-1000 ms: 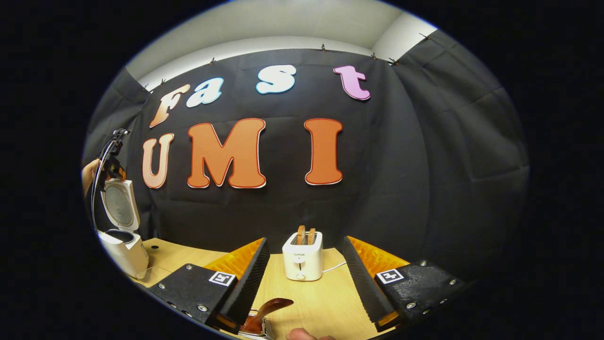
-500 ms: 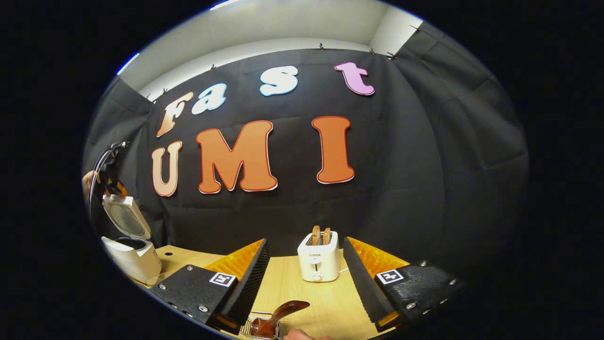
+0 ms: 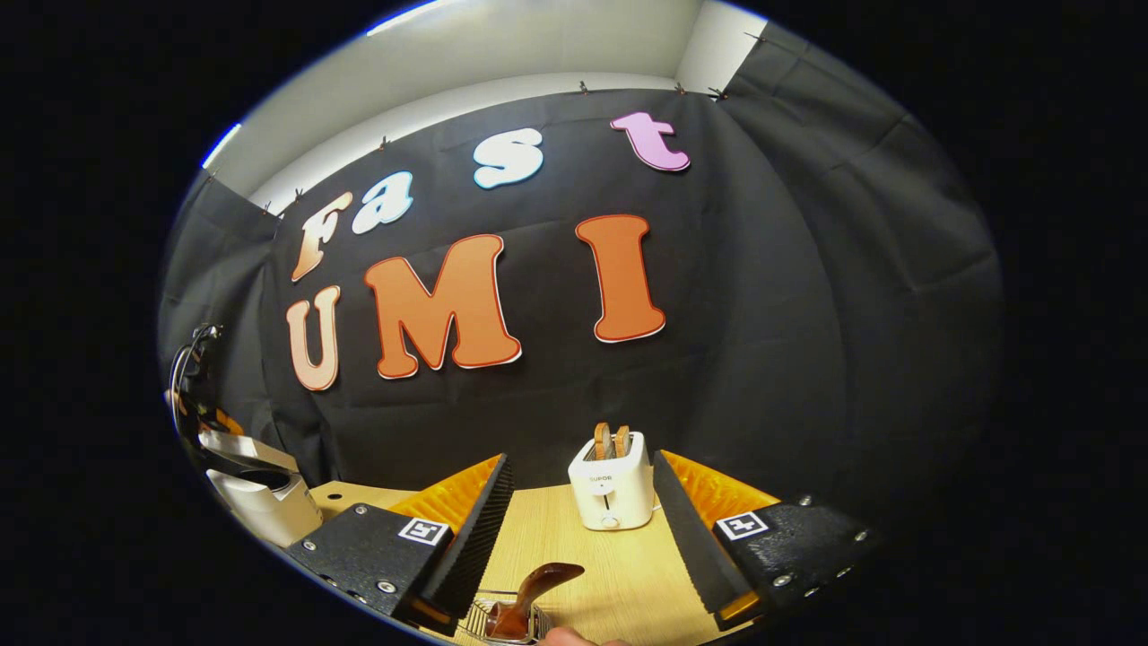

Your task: Close the left gripper, press the button to open the rice cooker; take a wooden spoon from the chopstick holder with the right hand, scoop a spoonful of rice and pour it into the rice cooker, then put the wooden spoon back into the chopstick holder.

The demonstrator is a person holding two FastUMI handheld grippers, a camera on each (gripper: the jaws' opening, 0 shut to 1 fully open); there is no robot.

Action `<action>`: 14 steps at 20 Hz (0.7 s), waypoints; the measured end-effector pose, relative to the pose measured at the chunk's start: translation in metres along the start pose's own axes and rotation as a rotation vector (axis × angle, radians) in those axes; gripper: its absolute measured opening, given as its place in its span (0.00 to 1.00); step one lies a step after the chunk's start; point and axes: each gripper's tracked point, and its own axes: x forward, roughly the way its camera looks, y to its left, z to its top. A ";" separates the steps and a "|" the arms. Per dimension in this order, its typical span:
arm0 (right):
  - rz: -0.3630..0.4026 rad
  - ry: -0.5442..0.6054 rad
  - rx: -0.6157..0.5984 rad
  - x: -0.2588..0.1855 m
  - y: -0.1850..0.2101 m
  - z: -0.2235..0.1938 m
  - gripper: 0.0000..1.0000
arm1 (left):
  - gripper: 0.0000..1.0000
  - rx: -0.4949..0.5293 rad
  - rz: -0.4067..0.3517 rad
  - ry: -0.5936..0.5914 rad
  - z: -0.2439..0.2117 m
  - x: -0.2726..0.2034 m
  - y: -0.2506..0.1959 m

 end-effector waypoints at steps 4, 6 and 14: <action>0.032 0.007 -0.017 -0.002 0.013 -0.006 1.00 | 0.89 0.003 0.023 0.061 -0.017 0.010 0.005; 0.048 0.011 -0.023 -0.002 0.020 -0.009 0.95 | 0.91 0.005 0.030 -0.032 0.018 0.009 0.010; 0.091 -0.013 -0.067 -0.005 0.045 -0.009 0.95 | 0.90 0.032 0.080 -0.120 0.011 -0.012 0.001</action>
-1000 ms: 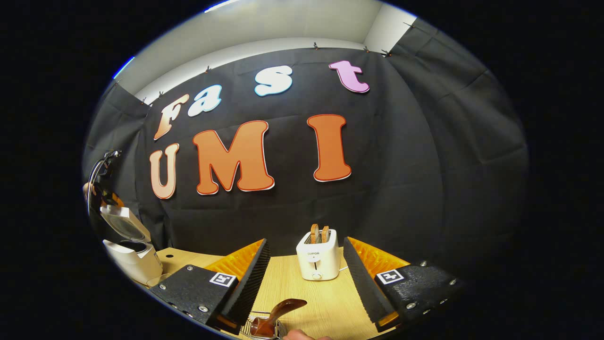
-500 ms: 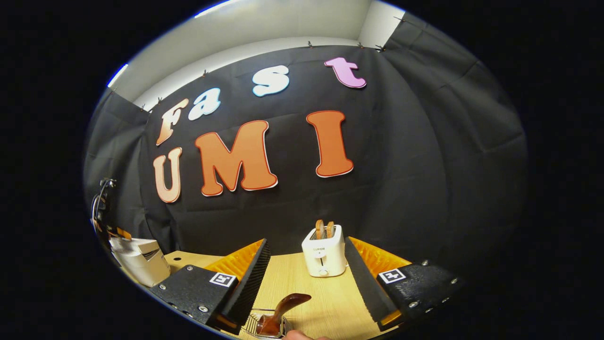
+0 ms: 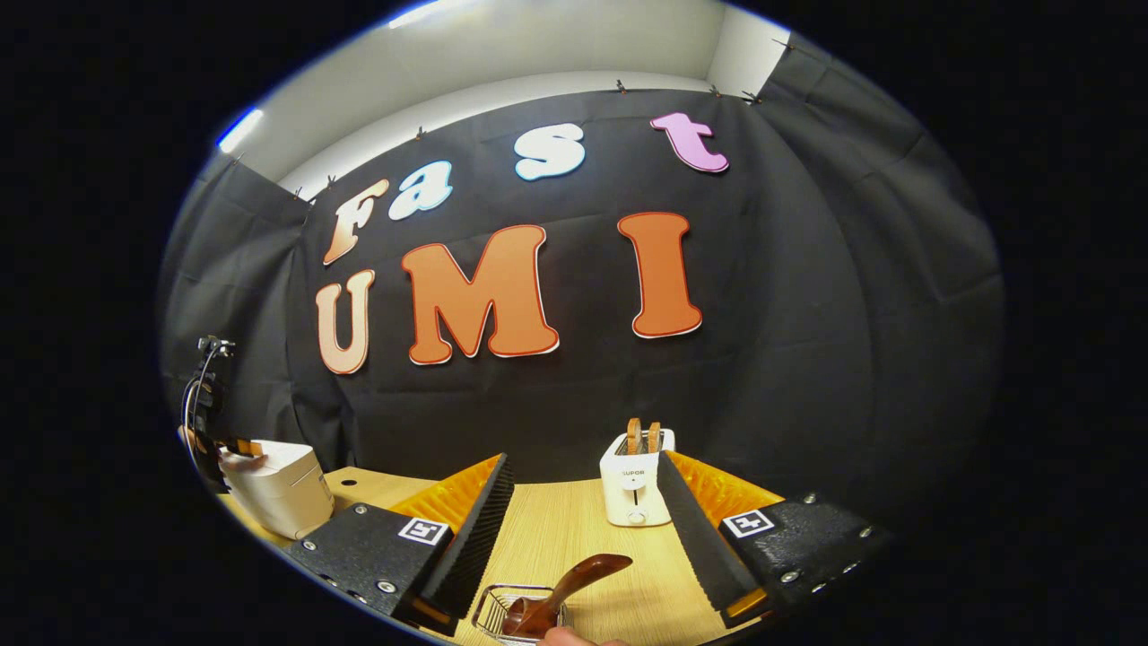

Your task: Close the left gripper, press the button to open the rice cooker; take a wooden spoon from the chopstick holder with the right hand, scoop a spoonful of rice and pour it into the rice cooker, then put the wooden spoon back into the chopstick holder.

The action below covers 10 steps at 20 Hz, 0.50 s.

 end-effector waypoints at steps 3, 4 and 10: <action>0.019 -0.018 -0.025 0.002 0.014 0.002 0.95 | 0.92 0.004 -0.016 -0.102 0.014 -0.019 -0.003; 0.025 -0.023 -0.032 0.004 0.019 0.002 0.95 | 0.92 0.008 -0.021 -0.143 0.018 -0.031 -0.005; 0.033 -0.032 -0.058 0.012 0.045 -0.004 0.95 | 0.93 -0.002 -0.134 -0.356 0.066 -0.076 -0.041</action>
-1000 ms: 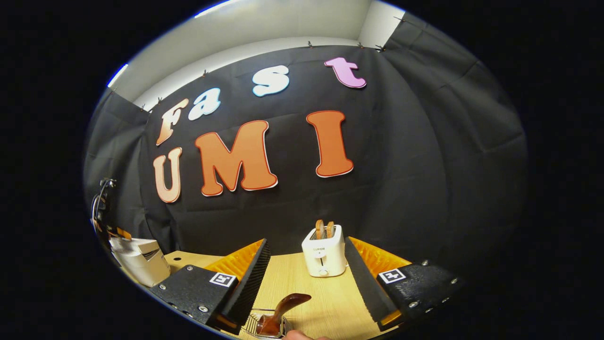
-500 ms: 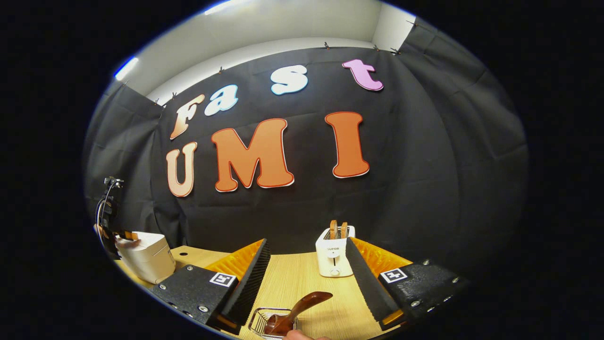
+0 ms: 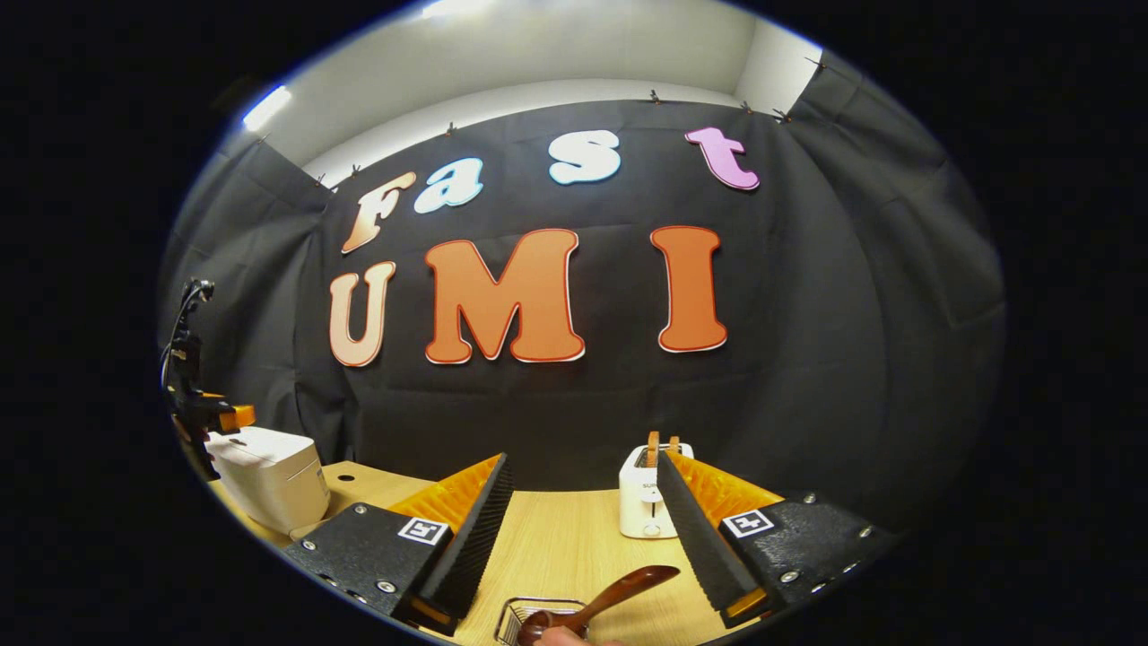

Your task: Close the left gripper, press the button to open the rice cooker; take a wooden spoon from the chopstick holder with the right hand, scoop a spoonful of rice and pour it into the rice cooker, then put the wooden spoon back into the chopstick holder.

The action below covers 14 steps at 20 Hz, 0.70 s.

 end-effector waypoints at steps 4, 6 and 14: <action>0.035 0.000 -0.007 -0.001 0.023 -0.007 0.95 | 0.94 -0.028 -0.095 -0.082 0.016 -0.004 -0.035; 0.036 -0.008 -0.001 -0.001 0.029 -0.011 0.95 | 0.94 -0.043 -0.142 -0.106 0.018 -0.010 -0.050; 0.070 0.027 -0.036 0.004 0.053 -0.032 0.95 | 0.97 0.006 -0.248 -0.178 0.005 -0.034 -0.103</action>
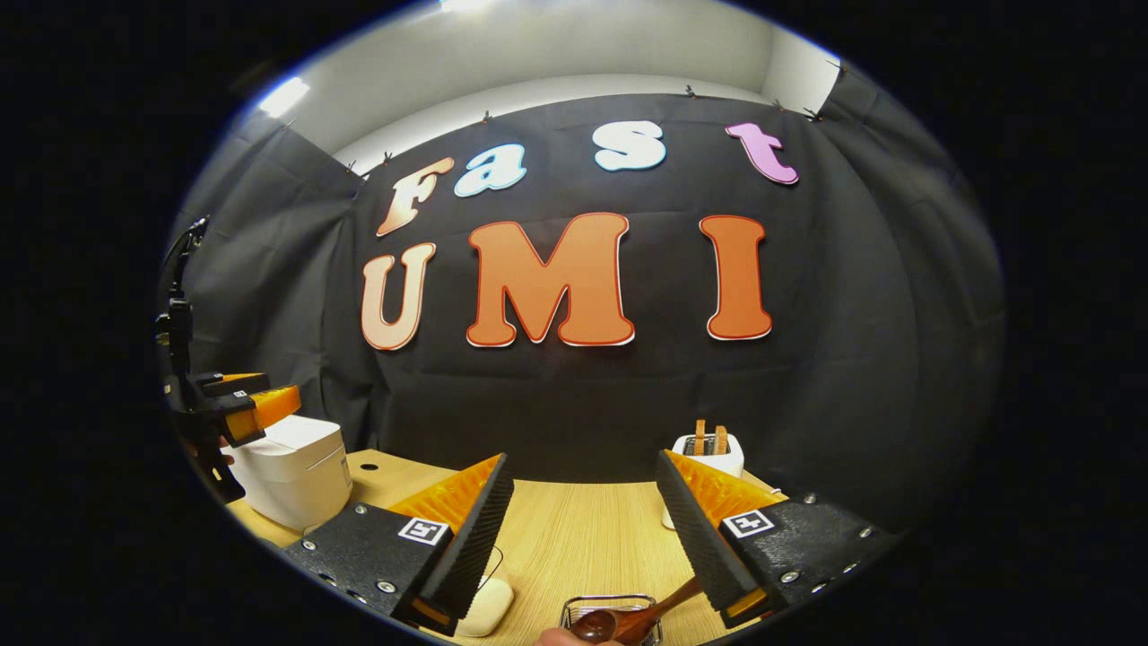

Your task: Close the left gripper, press the button to open the rice cooker; take a wooden spoon from the chopstick holder with the right hand, scoop a spoonful of rice and pour it into the rice cooker, then put the wooden spoon back into the chopstick holder.

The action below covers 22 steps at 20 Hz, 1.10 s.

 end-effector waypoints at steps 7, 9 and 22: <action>0.012 0.025 -0.015 0.007 0.010 -0.011 0.95 | 0.99 -0.088 -0.072 0.062 -0.024 0.007 -0.018; 0.010 0.037 -0.018 0.008 0.011 -0.014 0.95 | 0.97 -0.079 -0.074 0.073 -0.030 0.009 -0.019; 0.007 0.037 -0.021 0.009 0.009 -0.013 0.95 | 0.96 -0.019 -0.114 0.082 -0.030 0.009 -0.040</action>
